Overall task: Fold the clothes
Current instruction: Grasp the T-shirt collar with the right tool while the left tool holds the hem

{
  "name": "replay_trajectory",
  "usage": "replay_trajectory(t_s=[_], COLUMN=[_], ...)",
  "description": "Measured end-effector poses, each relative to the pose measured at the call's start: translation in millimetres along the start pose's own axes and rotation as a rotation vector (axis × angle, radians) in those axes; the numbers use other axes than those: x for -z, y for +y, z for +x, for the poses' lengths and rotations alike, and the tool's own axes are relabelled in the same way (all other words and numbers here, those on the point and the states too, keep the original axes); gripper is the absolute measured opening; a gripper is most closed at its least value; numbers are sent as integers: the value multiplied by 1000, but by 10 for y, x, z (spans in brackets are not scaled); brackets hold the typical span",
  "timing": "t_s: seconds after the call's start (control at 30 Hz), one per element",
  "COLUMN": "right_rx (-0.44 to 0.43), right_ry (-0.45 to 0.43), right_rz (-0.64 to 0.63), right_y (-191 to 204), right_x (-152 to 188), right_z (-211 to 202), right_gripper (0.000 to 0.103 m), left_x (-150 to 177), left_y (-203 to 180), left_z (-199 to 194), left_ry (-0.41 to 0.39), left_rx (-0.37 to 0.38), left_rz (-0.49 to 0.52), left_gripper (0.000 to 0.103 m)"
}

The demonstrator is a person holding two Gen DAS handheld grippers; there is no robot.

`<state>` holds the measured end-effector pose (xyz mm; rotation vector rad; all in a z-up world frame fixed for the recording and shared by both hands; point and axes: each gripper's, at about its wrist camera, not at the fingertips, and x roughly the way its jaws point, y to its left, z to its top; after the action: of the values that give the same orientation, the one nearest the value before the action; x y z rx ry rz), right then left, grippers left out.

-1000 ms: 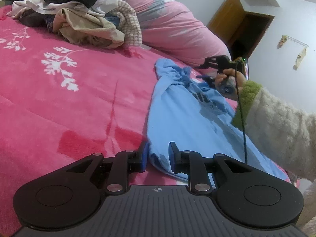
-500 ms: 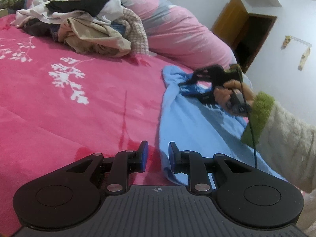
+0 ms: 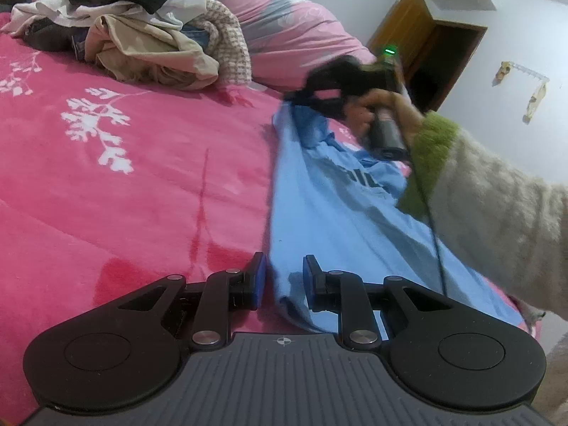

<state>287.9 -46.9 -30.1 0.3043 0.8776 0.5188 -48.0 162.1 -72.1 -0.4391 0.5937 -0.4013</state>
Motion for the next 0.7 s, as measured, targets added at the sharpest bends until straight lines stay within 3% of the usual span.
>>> replay_trajectory(t_s=[0.13, 0.23, 0.27, 0.33, 0.57, 0.7], right_rx=[102, 139, 142, 140, 79, 82], right_ry=[93, 102, 95, 84, 85, 123], right_rz=[-145, -165, -165, -171, -199, -255], right_y=[259, 301, 296, 303, 477, 661], right_x=[94, 183, 201, 219, 196, 260], right_z=[335, 478, 478, 454, 231, 287], right_gripper=[5, 5, 5, 5, 4, 4], left_x=[18, 24, 25, 30, 39, 125], left_y=[17, 17, 14, 7, 55, 57], left_z=[-24, -21, -18, -26, -308, -412], left_ry=[-2, -16, -21, -32, -61, -27], left_rx=[19, 14, 7, -12, 34, 27], left_rz=[-21, -33, -36, -39, -171, -219], left_gripper=[21, 20, 18, 3, 1, 1])
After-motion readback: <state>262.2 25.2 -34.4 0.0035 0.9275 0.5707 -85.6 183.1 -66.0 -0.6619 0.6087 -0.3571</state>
